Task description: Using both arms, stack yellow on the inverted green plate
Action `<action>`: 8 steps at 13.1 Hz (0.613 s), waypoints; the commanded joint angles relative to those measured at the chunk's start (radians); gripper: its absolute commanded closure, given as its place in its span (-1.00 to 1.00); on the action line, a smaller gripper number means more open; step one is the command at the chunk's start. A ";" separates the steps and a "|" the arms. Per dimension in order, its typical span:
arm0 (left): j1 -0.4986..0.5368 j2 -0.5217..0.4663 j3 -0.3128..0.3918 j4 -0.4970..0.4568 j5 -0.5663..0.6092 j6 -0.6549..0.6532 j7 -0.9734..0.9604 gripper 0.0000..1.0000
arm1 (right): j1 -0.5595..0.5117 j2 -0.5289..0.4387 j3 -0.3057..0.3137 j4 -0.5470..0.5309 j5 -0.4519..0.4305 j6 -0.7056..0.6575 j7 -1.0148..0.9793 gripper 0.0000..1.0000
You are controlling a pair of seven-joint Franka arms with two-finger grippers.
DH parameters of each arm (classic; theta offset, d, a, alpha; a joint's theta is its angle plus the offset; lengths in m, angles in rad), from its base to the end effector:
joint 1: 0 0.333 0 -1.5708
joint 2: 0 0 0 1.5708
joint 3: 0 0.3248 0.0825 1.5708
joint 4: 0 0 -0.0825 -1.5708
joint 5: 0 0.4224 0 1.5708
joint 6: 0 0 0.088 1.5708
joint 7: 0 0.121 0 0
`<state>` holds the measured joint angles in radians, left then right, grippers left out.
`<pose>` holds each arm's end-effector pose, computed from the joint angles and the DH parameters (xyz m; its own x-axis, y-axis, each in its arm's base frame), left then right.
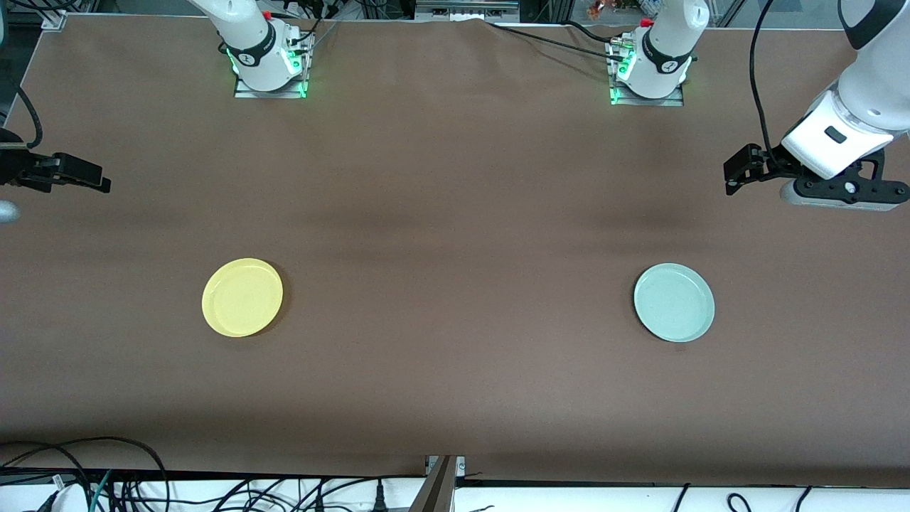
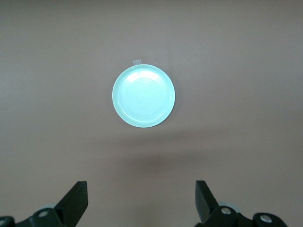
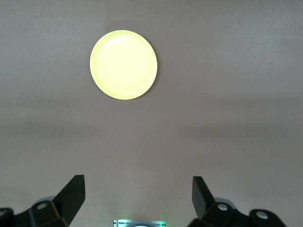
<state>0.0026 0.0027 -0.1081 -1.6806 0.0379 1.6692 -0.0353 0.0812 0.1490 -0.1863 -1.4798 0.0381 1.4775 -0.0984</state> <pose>0.5958 -0.0588 0.5700 0.9972 -0.0739 -0.0128 -0.0743 -0.9965 -0.0378 0.6223 -0.0529 0.5684 0.9892 -0.0041 -0.1464 -0.0079 -0.9997 -0.0251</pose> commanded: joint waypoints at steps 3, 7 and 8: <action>0.039 0.036 -0.011 0.038 -0.015 -0.025 0.064 -1.00 | 0.002 -0.012 0.007 -0.011 0.002 0.004 -0.006 -1.00; 0.034 0.039 -0.013 0.053 -0.013 -0.043 0.066 -1.00 | -0.003 -0.012 0.005 -0.011 0.003 0.003 -0.010 -1.00; 0.033 0.039 -0.013 0.053 -0.013 -0.043 0.066 -1.00 | -0.005 -0.012 0.004 -0.011 0.003 0.000 -0.017 -1.00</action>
<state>0.0301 0.0250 -0.1181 -1.6689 0.0379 1.6549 0.0064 0.0823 0.1490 -0.1831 -1.4798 0.0382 1.4792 -0.0984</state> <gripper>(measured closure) 0.000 0.000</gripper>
